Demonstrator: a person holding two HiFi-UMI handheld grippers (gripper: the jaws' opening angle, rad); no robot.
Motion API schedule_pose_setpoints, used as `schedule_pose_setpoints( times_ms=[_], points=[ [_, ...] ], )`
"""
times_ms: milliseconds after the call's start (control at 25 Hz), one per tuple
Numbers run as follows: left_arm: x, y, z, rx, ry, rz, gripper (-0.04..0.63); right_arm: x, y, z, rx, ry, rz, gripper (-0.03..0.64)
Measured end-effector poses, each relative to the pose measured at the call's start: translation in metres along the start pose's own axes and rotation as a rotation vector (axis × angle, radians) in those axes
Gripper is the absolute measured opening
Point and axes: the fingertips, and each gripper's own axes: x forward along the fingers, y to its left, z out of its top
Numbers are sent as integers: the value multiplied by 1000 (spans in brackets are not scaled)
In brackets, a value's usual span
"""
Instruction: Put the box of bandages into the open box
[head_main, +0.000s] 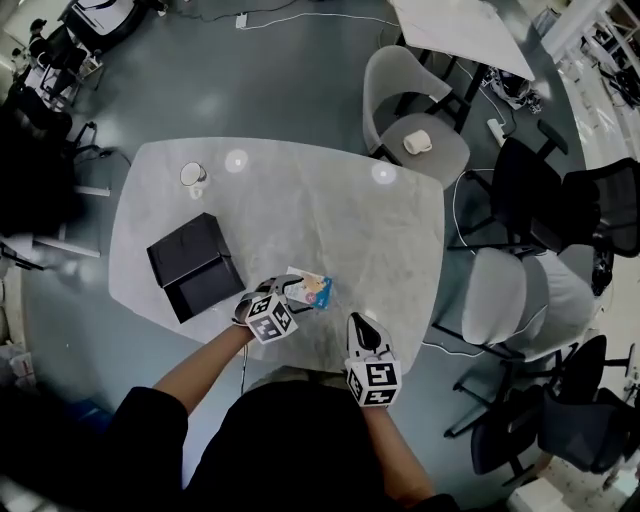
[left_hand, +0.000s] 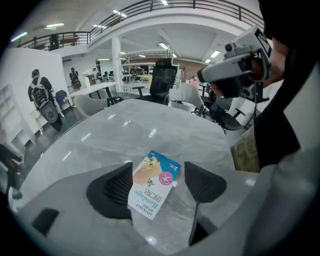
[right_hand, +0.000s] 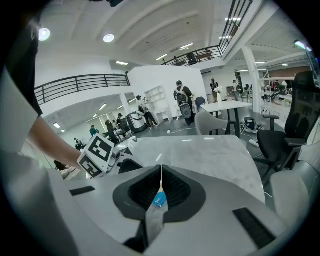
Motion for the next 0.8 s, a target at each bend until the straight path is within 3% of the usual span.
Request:
schedule_pose_setpoints(
  times_ms=[120,320,560,680,800],
  points=[
    [14,8,-8,59,59,-27,346,5,-11,1,19,1,-4,14],
    [37,10,-30,245,182,-84,397,14,-21,-11,40,51,2,14],
    [55,24,-36,265,211,-106,431,22,-26,-21,74,84,7,14],
    [59,23,-46,347,269,-156,458,27,-27,-25,73,106,16,14],
    [61,18,-55,379,309,-197,466,30,-31,-26,74,112,21,14]
  ],
)
